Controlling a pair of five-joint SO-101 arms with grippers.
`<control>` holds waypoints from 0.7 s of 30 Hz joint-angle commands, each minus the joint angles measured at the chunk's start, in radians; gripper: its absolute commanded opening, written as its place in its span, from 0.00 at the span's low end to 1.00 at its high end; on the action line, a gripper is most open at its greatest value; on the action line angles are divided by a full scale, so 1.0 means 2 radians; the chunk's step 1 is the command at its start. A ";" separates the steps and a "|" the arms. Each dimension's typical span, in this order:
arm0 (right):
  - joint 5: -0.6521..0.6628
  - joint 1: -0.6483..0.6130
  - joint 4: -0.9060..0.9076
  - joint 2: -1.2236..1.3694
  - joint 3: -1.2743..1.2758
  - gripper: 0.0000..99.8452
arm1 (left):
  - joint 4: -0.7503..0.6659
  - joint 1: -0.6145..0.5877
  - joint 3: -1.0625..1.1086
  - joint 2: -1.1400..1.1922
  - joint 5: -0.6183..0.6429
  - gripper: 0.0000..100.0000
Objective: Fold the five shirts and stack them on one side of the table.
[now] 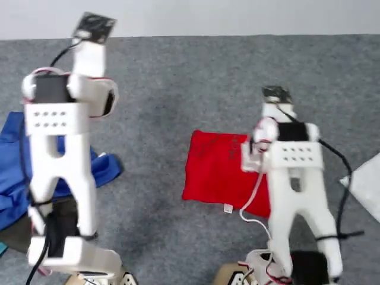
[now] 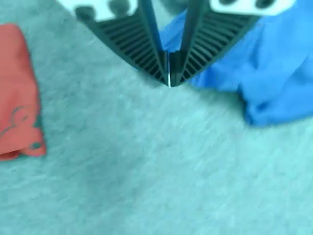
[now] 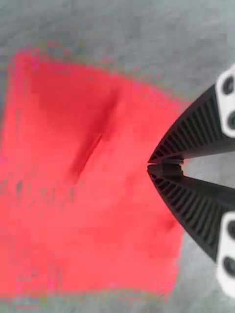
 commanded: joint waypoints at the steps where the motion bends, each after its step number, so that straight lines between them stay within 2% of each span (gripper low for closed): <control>1: -0.023 -0.042 -0.037 0.036 -0.051 0.02 | 0.010 -0.041 0.034 -0.058 -0.005 0.01; 9: -0.025 -0.041 -0.062 0.188 -0.093 0.01 | 0.010 -0.112 0.087 -0.088 -0.005 0.01; 17: -0.019 0.033 0.016 0.234 -0.089 0.01 | 0.008 -0.115 0.089 -0.084 -0.003 0.01; 21: 0.022 0.081 0.072 0.217 -0.091 0.01 | 0.008 -0.115 0.089 -0.084 -0.003 0.01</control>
